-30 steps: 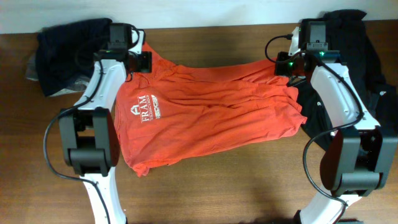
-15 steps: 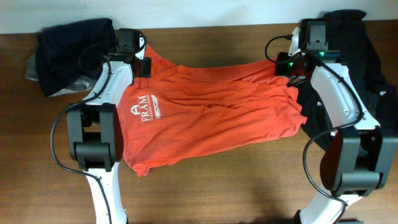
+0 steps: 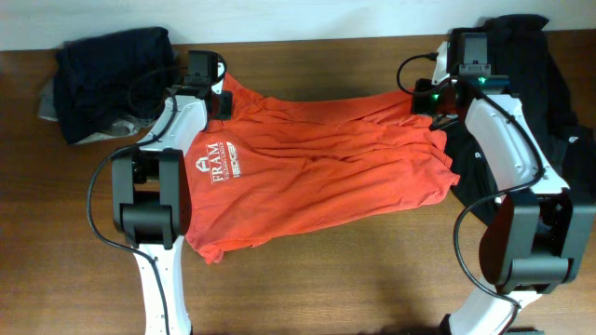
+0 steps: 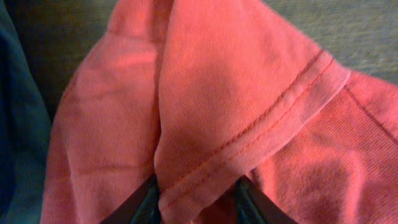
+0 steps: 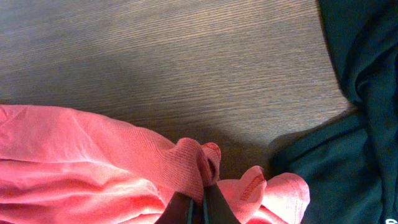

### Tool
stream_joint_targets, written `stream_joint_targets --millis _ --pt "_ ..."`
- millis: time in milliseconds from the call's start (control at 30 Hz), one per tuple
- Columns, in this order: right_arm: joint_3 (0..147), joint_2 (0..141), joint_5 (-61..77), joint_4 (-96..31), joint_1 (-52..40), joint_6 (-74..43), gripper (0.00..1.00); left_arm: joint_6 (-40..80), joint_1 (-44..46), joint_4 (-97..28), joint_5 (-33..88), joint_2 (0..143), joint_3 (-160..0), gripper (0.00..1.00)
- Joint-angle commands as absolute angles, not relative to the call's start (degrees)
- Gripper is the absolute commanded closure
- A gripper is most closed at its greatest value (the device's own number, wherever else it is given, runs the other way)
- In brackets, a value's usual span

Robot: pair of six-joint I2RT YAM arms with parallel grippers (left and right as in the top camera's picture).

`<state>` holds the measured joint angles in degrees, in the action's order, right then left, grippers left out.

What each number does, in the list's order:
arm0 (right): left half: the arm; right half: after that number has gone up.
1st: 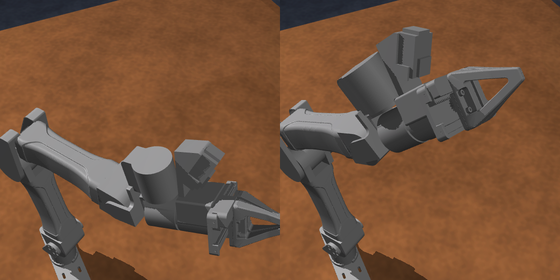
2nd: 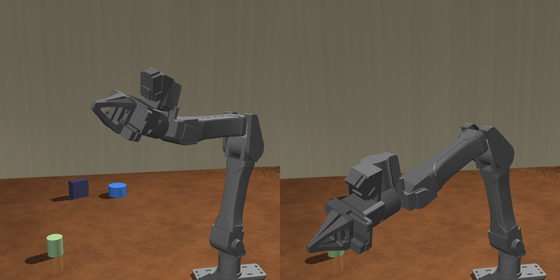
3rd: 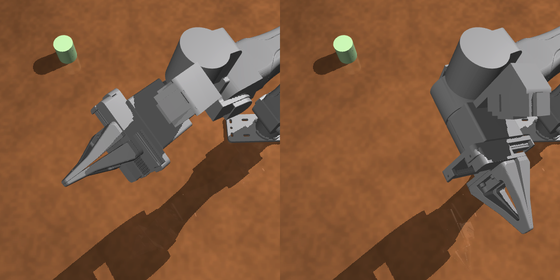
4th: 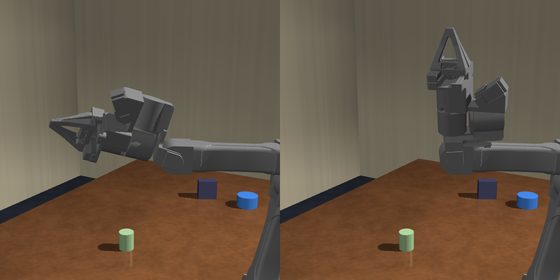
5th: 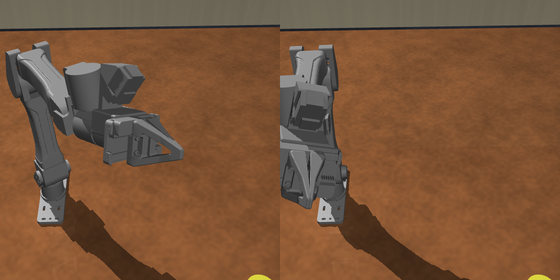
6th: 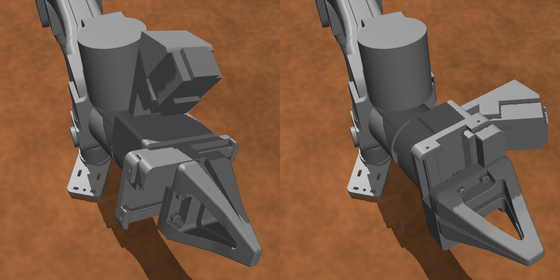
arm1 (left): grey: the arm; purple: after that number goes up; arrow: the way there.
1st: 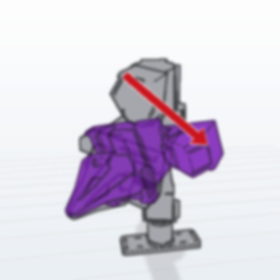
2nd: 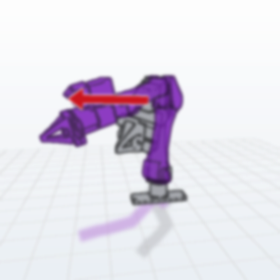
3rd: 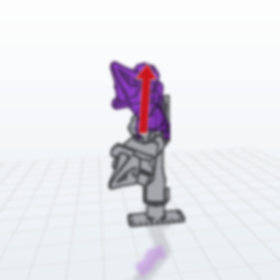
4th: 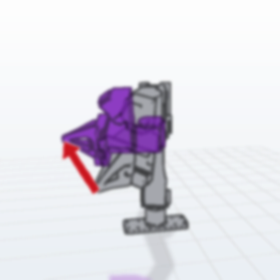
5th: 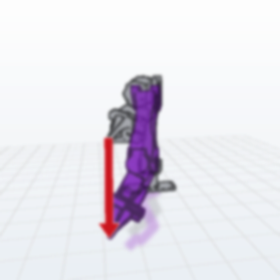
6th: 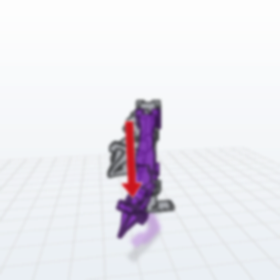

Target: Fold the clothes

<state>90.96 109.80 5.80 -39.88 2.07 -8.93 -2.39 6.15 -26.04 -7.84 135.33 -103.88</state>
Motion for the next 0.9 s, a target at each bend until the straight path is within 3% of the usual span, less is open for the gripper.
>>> stream_joint_targets --millis 0,133,267,867 --pt "91.5 109.34 4.89 -39.88 2.28 -8.8 0.96 -2.22 6.24 -24.75 -8.43 135.81 -104.79 0.64" --pt "91.5 109.34 4.86 -39.88 2.28 -8.8 0.96 -2.2 6.24 -23.44 -8.43 135.81 -104.79 0.76" --pt "91.5 109.34 4.84 -39.81 2.28 -8.8 0.96 -2.0 6.24 -23.07 -8.45 135.81 -104.79 0.98" --pt "91.53 109.34 3.77 -38.94 2.35 -8.75 0.96 5.37 4.45 -28.34 -8.84 126.21 -120.07 0.99"
